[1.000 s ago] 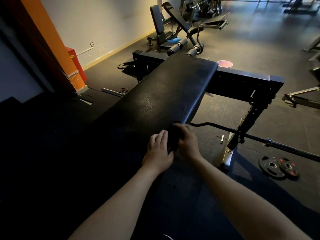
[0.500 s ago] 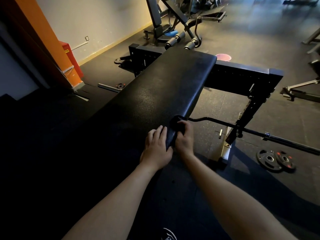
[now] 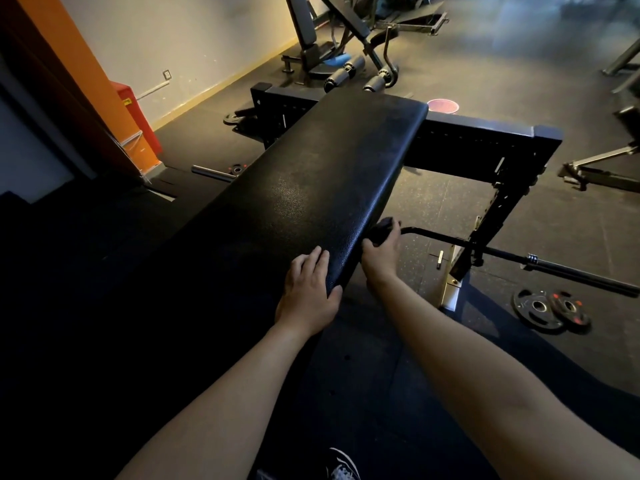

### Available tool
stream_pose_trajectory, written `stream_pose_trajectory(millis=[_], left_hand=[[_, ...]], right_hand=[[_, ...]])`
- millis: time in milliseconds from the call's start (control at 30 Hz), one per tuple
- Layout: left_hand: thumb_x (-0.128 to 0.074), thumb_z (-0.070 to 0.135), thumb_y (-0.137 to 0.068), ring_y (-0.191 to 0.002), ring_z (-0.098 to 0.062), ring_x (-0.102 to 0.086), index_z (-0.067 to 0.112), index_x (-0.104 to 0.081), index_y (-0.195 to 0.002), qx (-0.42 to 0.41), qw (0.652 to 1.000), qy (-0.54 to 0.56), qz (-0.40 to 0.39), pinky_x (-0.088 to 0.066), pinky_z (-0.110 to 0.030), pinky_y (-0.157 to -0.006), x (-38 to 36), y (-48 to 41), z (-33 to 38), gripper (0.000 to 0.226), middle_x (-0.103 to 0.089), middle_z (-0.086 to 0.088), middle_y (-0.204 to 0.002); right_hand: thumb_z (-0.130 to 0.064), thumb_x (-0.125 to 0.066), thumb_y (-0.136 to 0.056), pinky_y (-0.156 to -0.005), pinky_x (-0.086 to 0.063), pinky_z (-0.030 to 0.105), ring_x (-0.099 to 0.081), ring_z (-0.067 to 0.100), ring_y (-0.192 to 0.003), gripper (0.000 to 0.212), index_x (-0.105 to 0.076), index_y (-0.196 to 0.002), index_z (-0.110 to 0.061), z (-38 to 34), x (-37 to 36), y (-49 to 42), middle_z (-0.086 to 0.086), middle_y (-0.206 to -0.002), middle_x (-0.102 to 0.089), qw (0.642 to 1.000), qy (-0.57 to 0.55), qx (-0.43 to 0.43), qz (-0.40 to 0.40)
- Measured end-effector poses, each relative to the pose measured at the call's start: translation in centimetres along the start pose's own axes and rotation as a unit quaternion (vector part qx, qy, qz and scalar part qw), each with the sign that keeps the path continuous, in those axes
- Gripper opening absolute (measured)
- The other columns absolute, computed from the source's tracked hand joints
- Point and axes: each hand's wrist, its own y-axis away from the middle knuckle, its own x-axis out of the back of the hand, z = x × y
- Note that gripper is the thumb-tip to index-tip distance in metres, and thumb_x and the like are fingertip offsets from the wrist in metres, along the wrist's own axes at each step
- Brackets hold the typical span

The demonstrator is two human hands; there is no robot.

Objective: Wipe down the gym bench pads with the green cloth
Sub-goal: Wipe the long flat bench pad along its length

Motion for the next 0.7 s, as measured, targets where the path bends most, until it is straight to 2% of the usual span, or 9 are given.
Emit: stream_pose_trajectory(millis=[67, 133, 233, 267, 333, 400, 567, 633, 700], left_hand=[[-0.049, 0.044, -0.098, -0.146, -0.019, -0.013, 0.017, -0.018, -0.159, 0.0, 1.0, -0.009, 0.004, -0.017, -0.036, -0.121, -0.2, -0.1, 0.0, 0.074, -0.013, 0.0, -0.166], [-0.049, 0.045, -0.097, -0.146, -0.02, -0.014, 0.018, -0.019, -0.159, 0.002, 1.0, -0.018, 0.007, -0.018, -0.037, -0.12, -0.4, -0.2, 0.0, 0.074, -0.015, -0.001, -0.166], [-0.049, 0.045, -0.097, -0.147, -0.02, -0.014, 0.019, -0.019, -0.159, 0.004, 1.0, -0.026, 0.009, -0.019, -0.038, -0.12, -0.4, -0.2, 0.1, 0.074, -0.015, -0.001, -0.165], [-0.049, 0.045, -0.097, -0.147, -0.02, -0.014, 0.019, -0.019, -0.159, 0.003, 1.0, -0.027, 0.008, -0.02, -0.038, -0.12, -0.4, -0.2, 0.1, 0.074, -0.015, -0.001, -0.165], [-0.049, 0.045, -0.097, -0.147, -0.02, -0.013, 0.018, -0.019, -0.16, 0.001, 1.0, -0.028, 0.004, -0.02, -0.038, -0.119, -0.2, 0.0, 0.2, 0.074, -0.015, -0.002, -0.165], [-0.049, 0.044, -0.098, -0.148, -0.02, -0.012, 0.017, -0.018, -0.16, 0.004, 1.0, -0.024, -0.002, -0.02, -0.038, -0.12, 0.0, 0.2, 0.4, 0.074, -0.014, -0.002, -0.166], [-0.054, 0.032, -0.097, -0.152, -0.022, -0.005, 0.014, -0.013, -0.16, 0.008, 0.998, 0.015, -0.055, -0.014, -0.039, -0.125, 1.0, 0.2, 0.7, 0.077, -0.009, -0.005, -0.168], [-0.056, 0.026, -0.096, -0.153, -0.02, -0.002, 0.013, -0.011, -0.161, 0.013, 0.996, 0.051, -0.076, -0.013, -0.039, -0.125, 1.8, 0.7, 0.7, 0.08, -0.009, -0.004, -0.168], [-0.056, 0.028, -0.095, -0.152, -0.021, -0.004, 0.015, -0.013, -0.16, 0.016, 0.997, 0.04, -0.068, -0.015, -0.041, -0.123, 2.4, 1.9, 0.7, 0.08, -0.01, -0.003, -0.167]], right_hand=[[-0.016, -0.047, -0.097, -0.098, -0.051, 0.053, -0.06, 0.026, -0.114, 0.053, -0.035, -0.146, -0.032, 0.8, -0.6, 0.3, 0.005, -0.131, -0.056, 0.998, -0.021, -0.035, -0.04], [-0.019, -0.041, -0.1, -0.092, -0.054, 0.048, -0.062, 0.017, -0.102, 0.045, -0.041, -0.144, -0.03, 1.6, -0.9, 1.5, 0.001, -0.125, -0.06, 0.998, -0.018, -0.024, -0.051], [-0.01, -0.041, -0.102, -0.084, -0.049, 0.022, -0.056, -0.002, -0.098, 0.046, -0.044, -0.146, -0.025, 1.8, -0.7, 3.2, -0.005, -0.128, -0.056, 1.0, -0.005, 0.006, -0.024], [-0.007, -0.042, -0.101, -0.087, -0.05, 0.022, -0.057, -0.001, -0.103, 0.047, -0.046, -0.145, -0.025, 1.7, -0.7, 3.8, -0.005, -0.131, -0.056, 1.0, -0.002, 0.014, -0.016], [-0.004, -0.044, -0.099, -0.099, -0.049, 0.034, -0.056, 0.013, -0.119, 0.049, -0.049, -0.142, -0.025, 1.4, -0.5, 5.2, -0.001, -0.136, -0.057, 1.0, -0.003, 0.021, -0.01], [-0.001, -0.046, -0.096, -0.1, -0.049, 0.037, -0.055, 0.016, -0.121, 0.049, -0.051, -0.138, -0.027, 1.4, -0.4, 6.9, 0.0, -0.134, -0.058, 0.999, -0.01, 0.024, -0.019], [0.0, -0.054, -0.091, -0.105, -0.046, 0.036, -0.055, 0.01, -0.12, 0.05, -0.057, -0.133, -0.028, 2.5, 0.4, 11.2, -0.006, -0.13, -0.06, 0.997, 0.013, 0.062, -0.049], [0.003, -0.057, -0.09, -0.109, -0.043, 0.031, -0.053, 0.004, -0.122, 0.05, -0.059, -0.131, -0.025, 3.0, 1.1, 12.5, -0.008, -0.131, -0.06, 0.99, 0.036, 0.106, -0.089], [0.007, -0.059, -0.088, -0.111, -0.042, 0.032, -0.052, 0.003, -0.125, 0.051, -0.063, -0.129, -0.023, 3.4, 2.0, 13.6, -0.007, -0.131, -0.06, 0.974, 0.078, 0.168, -0.134]])
